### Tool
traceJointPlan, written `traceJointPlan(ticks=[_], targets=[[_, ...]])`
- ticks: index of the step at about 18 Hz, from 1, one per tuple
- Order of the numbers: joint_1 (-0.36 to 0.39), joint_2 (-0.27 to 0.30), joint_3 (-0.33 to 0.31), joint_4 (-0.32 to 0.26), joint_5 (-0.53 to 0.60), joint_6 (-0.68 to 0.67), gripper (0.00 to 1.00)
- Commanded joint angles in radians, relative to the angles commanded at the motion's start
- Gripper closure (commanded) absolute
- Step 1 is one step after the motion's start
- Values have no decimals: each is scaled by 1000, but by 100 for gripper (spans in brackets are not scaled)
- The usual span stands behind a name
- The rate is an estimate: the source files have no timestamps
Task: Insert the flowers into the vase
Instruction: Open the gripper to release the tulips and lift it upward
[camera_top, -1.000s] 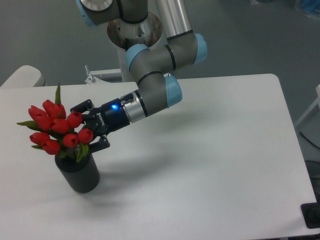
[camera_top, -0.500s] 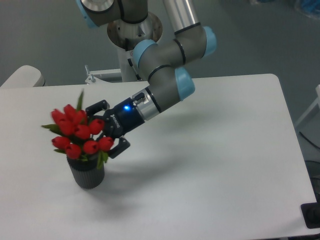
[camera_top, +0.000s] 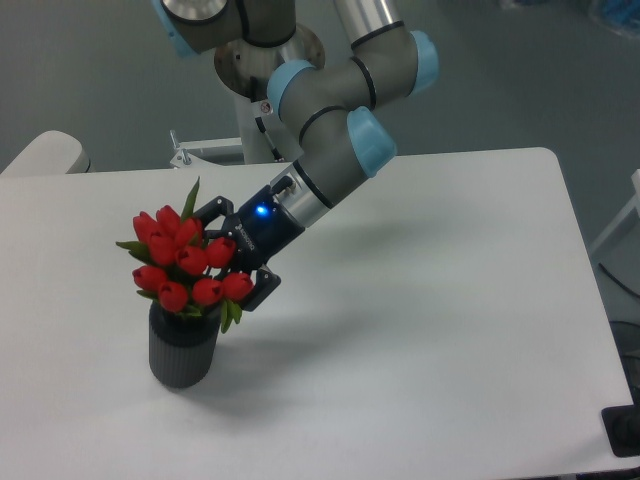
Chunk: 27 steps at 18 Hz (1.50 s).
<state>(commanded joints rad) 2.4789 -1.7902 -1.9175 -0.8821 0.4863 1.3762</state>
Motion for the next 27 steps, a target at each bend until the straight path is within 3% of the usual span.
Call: traceJointPlan(ticks=[4,7,10,14,21,27], targets=[[-43,18,11,-8,14,-83,0],[-74,31,26,-8,84,-153,0],[-77,28,44,-8,110,-175,0],[-78,26,74,-8,253,-180,0],[-107,8,113,-9,308,-242,0],[-153,20,152,-8,567,-367,0]])
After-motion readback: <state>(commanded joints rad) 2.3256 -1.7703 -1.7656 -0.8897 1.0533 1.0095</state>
